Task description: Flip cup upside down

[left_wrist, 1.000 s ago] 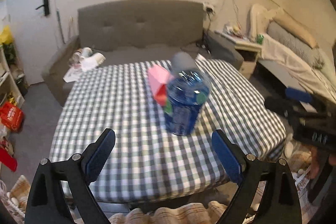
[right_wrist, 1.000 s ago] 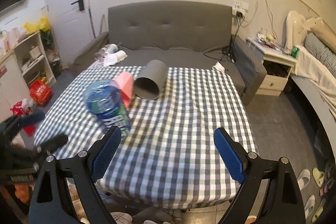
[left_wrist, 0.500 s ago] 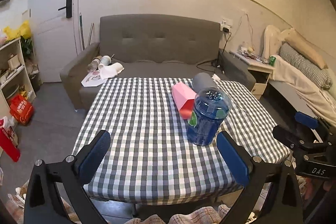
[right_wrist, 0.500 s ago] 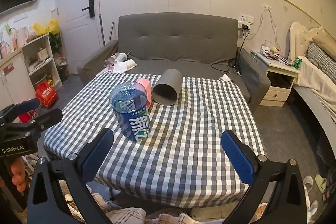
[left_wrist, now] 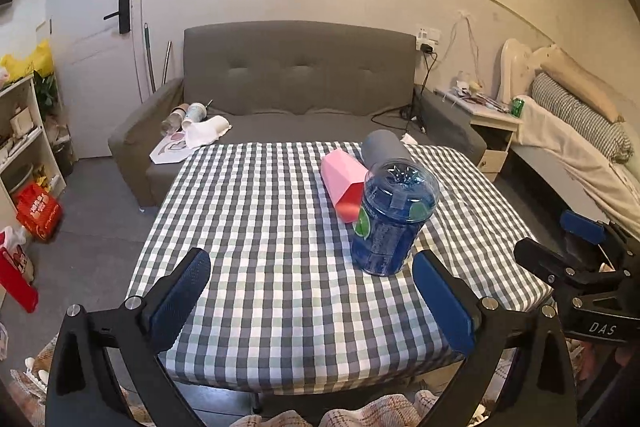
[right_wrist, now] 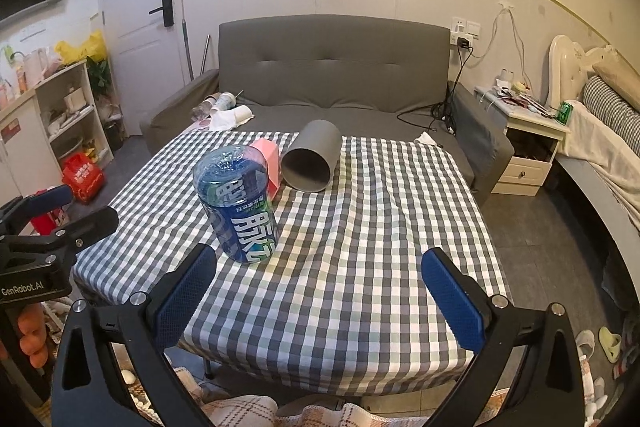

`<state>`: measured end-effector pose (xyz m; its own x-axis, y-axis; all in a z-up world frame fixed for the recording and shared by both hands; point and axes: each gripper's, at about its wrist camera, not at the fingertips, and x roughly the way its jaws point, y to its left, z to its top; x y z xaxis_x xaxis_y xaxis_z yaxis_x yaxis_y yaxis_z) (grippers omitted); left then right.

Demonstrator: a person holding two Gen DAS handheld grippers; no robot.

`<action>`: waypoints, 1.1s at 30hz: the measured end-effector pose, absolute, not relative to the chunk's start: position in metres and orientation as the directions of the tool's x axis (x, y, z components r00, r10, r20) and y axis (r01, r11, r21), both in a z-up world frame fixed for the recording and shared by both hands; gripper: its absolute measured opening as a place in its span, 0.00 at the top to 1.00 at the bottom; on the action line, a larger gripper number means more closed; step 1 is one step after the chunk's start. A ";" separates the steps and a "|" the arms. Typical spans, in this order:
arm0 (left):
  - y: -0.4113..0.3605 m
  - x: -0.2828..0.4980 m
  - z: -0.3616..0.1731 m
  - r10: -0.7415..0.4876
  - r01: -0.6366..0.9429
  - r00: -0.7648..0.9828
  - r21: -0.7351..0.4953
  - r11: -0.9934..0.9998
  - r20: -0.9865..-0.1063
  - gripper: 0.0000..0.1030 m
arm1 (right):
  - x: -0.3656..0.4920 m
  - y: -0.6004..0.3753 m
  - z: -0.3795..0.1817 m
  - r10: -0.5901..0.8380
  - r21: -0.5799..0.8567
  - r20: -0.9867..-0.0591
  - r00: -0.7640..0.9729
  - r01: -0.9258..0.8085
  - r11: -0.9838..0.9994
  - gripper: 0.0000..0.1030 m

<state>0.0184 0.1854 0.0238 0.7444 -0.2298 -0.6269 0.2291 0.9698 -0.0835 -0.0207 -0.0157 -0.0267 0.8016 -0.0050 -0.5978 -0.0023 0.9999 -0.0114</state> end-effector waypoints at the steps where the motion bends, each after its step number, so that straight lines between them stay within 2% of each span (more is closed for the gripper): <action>1: 0.185 0.019 0.024 -0.230 0.230 0.742 -0.082 0.970 -0.629 0.00 | -0.020 -0.016 -0.027 -0.004 -0.011 -0.598 0.802 -0.003 1.000 0.00; 33: 0.189 0.018 0.024 -0.227 0.221 0.738 -0.089 0.971 -0.636 0.00 | -0.022 -0.011 -0.028 -0.005 -0.021 -0.594 0.804 -0.010 1.000 0.00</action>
<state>0.0180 0.1885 0.0243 0.7378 -0.2268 -0.6358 0.2214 0.9711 -0.0894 -0.0225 -0.0110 -0.0276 0.8042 -0.0046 -0.5944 -0.0102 0.9997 -0.0215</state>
